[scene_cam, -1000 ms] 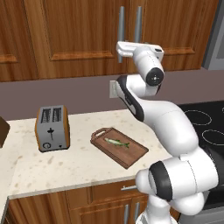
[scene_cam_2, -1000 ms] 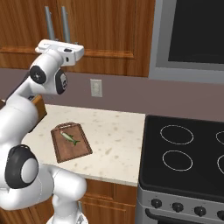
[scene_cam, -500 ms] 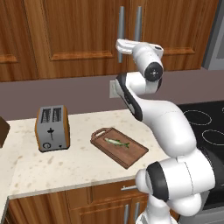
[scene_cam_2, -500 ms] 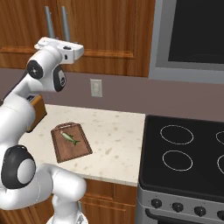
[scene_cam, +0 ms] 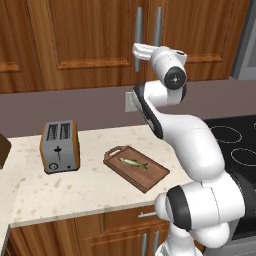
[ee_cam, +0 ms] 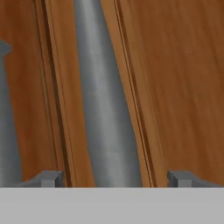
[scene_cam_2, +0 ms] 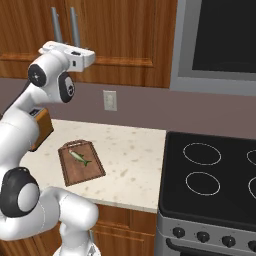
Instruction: Open the cabinet, retrieve the rolling pin, and place it next to the meat on the cutting board to prepare for tenderizing.
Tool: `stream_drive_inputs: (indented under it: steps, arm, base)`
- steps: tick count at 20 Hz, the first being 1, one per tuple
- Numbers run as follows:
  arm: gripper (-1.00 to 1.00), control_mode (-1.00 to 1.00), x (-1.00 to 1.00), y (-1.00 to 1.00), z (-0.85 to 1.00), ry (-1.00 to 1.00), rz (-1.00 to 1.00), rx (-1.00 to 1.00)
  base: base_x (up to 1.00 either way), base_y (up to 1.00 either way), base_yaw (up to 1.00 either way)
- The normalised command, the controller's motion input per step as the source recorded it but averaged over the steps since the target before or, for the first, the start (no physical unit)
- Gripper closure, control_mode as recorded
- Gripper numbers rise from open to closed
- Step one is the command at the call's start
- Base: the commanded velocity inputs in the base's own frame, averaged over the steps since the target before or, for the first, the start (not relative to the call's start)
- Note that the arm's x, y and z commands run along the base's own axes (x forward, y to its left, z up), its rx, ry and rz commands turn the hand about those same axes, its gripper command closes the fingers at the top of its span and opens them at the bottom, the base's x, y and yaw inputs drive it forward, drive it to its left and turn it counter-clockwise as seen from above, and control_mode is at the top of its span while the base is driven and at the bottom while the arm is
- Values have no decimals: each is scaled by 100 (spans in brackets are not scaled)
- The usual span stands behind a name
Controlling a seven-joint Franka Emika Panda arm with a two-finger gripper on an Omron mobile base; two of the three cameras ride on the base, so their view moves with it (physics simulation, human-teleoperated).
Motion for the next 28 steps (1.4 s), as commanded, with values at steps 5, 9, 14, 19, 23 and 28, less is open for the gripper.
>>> stream_drive_inputs:
  steps: [5,9,14,19,23,28]
  arm:
    - [100,-100,28,0,-13,0,0,0]
    - [100,-100,8,0,-10,1,0,-1]
    - [100,-100,-4,0,-10,0,0,0]
    - [100,-100,-36,0,-1,-4,3,-1]
    - [100,-100,-58,0,0,-7,3,0]
    - [100,-100,-61,0,0,-4,2,0]
  base:
    - [0,0,0]
    - [0,0,0]
    - [0,0,0]
    - [0,0,0]
    - [0,0,0]
    - [0,0,0]
